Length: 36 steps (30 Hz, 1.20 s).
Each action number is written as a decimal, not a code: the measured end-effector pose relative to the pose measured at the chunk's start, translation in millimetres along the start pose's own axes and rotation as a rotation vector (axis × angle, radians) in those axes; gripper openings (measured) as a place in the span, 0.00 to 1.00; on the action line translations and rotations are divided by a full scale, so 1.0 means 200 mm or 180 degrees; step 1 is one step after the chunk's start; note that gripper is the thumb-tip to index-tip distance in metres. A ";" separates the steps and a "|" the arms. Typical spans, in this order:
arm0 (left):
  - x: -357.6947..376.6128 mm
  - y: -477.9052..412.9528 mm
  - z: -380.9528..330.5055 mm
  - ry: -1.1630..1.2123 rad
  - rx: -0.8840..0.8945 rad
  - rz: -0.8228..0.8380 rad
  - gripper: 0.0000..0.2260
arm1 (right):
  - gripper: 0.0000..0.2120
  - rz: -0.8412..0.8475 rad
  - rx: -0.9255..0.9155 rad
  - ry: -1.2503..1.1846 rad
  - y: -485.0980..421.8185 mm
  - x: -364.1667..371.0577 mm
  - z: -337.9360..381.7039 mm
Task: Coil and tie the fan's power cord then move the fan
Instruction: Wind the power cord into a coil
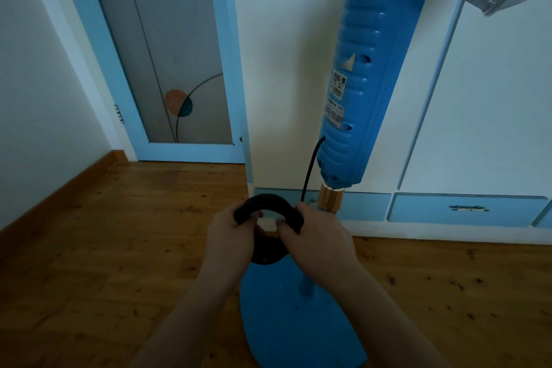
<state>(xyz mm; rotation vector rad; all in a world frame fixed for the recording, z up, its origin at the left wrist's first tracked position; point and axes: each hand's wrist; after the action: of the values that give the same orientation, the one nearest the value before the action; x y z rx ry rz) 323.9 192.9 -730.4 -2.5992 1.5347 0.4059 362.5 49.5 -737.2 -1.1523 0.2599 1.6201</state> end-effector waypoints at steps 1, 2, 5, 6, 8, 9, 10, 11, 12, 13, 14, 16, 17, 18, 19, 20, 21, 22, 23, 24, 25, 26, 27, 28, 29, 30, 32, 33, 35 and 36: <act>0.00 0.00 0.00 0.0176 -0.0117 0.0042 0.10 | 0.12 0.0035 0.0016 -0.0082 0.00 0.00 0.00; 0.00 0.01 -0.01 0.0312 -0.0208 0.0125 0.09 | 0.11 0.0042 -0.0003 -0.0089 0.00 0.00 0.00; 0.00 0.02 -0.01 0.0428 -0.0409 0.0529 0.09 | 0.10 0.0037 -0.0083 0.0181 0.00 -0.01 0.00; 0.00 0.02 -0.01 0.0193 -0.0339 0.0536 0.08 | 0.10 0.0058 -0.0111 0.0324 0.00 -0.01 0.00; -0.02 0.02 0.00 -0.0765 0.0217 0.0198 0.04 | 0.09 0.0136 -0.0198 0.0617 0.01 -0.02 -0.02; -0.02 0.02 0.00 -0.1310 0.0599 0.0018 0.07 | 0.08 0.0191 -0.0253 0.0740 0.01 -0.02 -0.02; -0.02 0.02 0.00 -0.1731 0.0970 -0.0079 0.11 | 0.08 0.0247 -0.0300 0.0813 0.01 -0.01 -0.02; -0.02 0.02 0.01 -0.1996 0.1241 -0.0096 0.12 | 0.08 0.0293 -0.0336 0.0826 0.02 -0.01 -0.01; -0.02 0.02 0.01 -0.2148 0.1385 -0.0078 0.11 | 0.08 0.0314 -0.0373 0.0792 0.02 0.00 -0.01; -0.02 0.02 0.01 -0.2222 0.1424 -0.0039 0.10 | 0.08 0.0300 -0.0409 0.0731 0.02 0.00 0.00; -0.02 0.02 0.03 -0.2178 0.1416 -0.0010 0.09 | 0.09 0.0256 -0.0434 0.0664 0.02 0.00 0.01; -0.02 0.01 0.04 -0.1760 0.1273 0.0025 0.10 | 0.08 0.0129 -0.0468 0.0525 0.01 -0.01 0.01; -0.02 0.01 0.05 -0.1429 0.1139 0.0017 0.11 | 0.08 0.0078 -0.0482 0.0434 0.01 -0.02 0.01; -0.02 0.01 0.04 -0.1077 0.0983 -0.0008 0.12 | 0.07 0.0055 -0.0484 0.0321 0.01 -0.03 0.01; -0.01 0.01 0.04 -0.0746 0.0814 -0.0028 0.14 | 0.07 0.0073 -0.0466 0.0191 0.00 -0.03 0.01; -0.01 0.02 0.03 -0.0466 0.0680 -0.0033 0.14 | 0.08 0.0120 -0.0433 0.0046 0.00 -0.04 0.01; 0.00 0.02 0.02 -0.0252 0.0597 -0.0003 0.15 | 0.10 0.0175 -0.0397 -0.0091 0.00 -0.04 0.01; 0.00 0.03 0.02 -0.0134 0.0543 0.0055 0.15 | 0.11 0.0218 -0.0370 -0.0176 0.00 -0.04 0.01; 0.00 0.03 0.02 -0.0101 0.0501 0.0132 0.16 | 0.10 0.0241 -0.0369 -0.0166 0.00 -0.05 0.01; 0.00 0.03 0.02 -0.0157 0.0465 0.0198 0.15 | 0.09 0.0248 -0.0381 -0.0067 0.00 -0.05 0.00; 0.00 0.03 0.02 -0.0295 0.0473 0.0215 0.14 | 0.07 0.0246 -0.0396 0.0088 0.00 -0.05 0.00; -0.01 0.03 0.01 -0.0606 0.0588 0.0157 0.13 | 0.07 0.0248 -0.0430 0.0260 0.00 -0.05 -0.01; -0.01 0.04 0.01 -0.1051 0.0815 0.0054 0.12 | 0.07 0.0271 -0.0492 0.0426 0.01 -0.05 -0.01; -0.01 0.04 0.00 -0.1559 0.1096 -0.0048 0.17 | 0.07 0.0313 -0.0565 0.0564 0.01 -0.05 -0.01; 0.00 0.04 0.00 -0.1984 0.1337 -0.0102 0.21 | 0.07 0.0363 -0.0635 0.0658 0.01 -0.05 0.00; 0.00 0.04 -0.01 -0.2247 0.1462 -0.0097 0.23 | 0.07 0.0400 -0.0690 0.0711 0.01 -0.04 0.01; 0.01 0.06 -0.02 -0.2478 0.1461 -0.0076 0.12 | 0.08 0.0396 -0.0750 0.0709 0.02 -0.03 0.03; 0.00 0.05 -0.01 -0.2516 0.1390 -0.0078 0.06 | 0.08 0.0367 -0.0749 0.0652 0.01 -0.03 0.04; 0.00 0.05 0.01 -0.2479 0.1132 -0.0059 0.05 | 0.10 0.0426 -0.0694 0.0320 0.00 -0.06 0.02; -0.01 0.04 0.01 -0.2384 0.0962 -0.0047 0.05 | 0.11 0.0551 -0.0632 -0.0001 0.00 -0.08 0.01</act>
<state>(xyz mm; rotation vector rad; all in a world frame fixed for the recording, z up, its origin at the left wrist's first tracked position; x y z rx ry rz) 316.6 191.1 -732.0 -1.8923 1.1863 0.9275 360.5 41.1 -722.7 -1.3091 0.2063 1.8302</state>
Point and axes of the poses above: each hand's wrist, its own y-axis away from the middle knuckle, its own x-axis out of the palm, z = x × y, and after that the axes turned 9 degrees about -x, right-handed
